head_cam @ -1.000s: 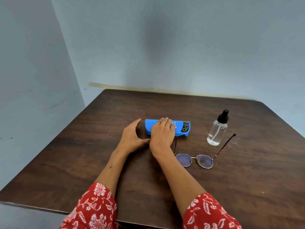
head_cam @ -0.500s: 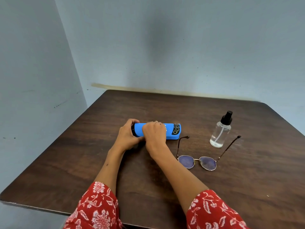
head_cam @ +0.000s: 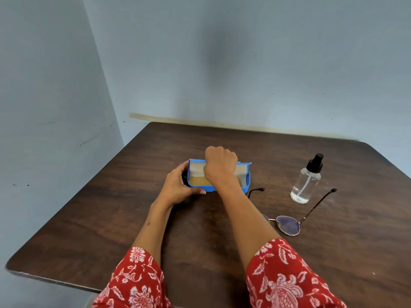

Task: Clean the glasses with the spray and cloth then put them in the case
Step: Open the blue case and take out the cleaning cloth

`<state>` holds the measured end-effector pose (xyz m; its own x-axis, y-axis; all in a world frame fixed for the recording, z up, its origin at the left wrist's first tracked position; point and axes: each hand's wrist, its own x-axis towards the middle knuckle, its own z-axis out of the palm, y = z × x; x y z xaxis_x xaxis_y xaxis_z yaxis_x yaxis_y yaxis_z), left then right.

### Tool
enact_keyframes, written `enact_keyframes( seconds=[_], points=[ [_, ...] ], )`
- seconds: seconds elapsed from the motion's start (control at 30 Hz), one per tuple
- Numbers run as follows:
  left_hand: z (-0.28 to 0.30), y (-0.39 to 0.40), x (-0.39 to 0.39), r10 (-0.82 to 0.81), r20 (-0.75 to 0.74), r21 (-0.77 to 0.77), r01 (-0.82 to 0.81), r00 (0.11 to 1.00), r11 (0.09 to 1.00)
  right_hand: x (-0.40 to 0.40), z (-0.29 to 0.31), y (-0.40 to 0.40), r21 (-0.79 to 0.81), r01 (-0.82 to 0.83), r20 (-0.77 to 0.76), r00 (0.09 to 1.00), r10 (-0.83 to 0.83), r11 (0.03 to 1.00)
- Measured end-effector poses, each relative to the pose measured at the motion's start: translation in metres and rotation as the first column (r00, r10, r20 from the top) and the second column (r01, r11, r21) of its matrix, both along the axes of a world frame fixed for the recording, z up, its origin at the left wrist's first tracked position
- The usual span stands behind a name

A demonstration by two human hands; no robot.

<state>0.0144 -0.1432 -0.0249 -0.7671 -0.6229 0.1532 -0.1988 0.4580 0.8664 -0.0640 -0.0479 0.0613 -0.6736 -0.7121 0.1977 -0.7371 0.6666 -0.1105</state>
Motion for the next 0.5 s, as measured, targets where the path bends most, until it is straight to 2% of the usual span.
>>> enact_keyframes(
  seconds=[0.13, 0.23, 0.33, 0.5],
  points=[
    [-0.002, -0.002, -0.001, -0.019, 0.023, 0.030, 0.018, 1.000, 0.999, -0.009, 0.005, -0.008, -0.118, 0.092, 0.177, 0.982, -0.070, 0.989],
    [-0.004, -0.004, -0.002, -0.014, 0.069, 0.049, 0.011, 0.998, 0.999, -0.012, 0.003, -0.016, -0.173, 0.136, 0.230, 0.969, -0.094, 0.976],
    [-0.005, -0.006, -0.003, -0.011, 0.085, 0.051, 0.006, 0.996, 0.999, -0.011, -0.001, -0.023, -0.198, 0.153, 0.222, 0.969, -0.108, 0.968],
    [-0.007, -0.008, -0.003, -0.008, 0.083, 0.029, 0.006, 0.997, 1.000, 0.000, 0.000, -0.020, -0.213, 0.210, 0.080, 0.977, -0.197, 0.954]
  ],
)
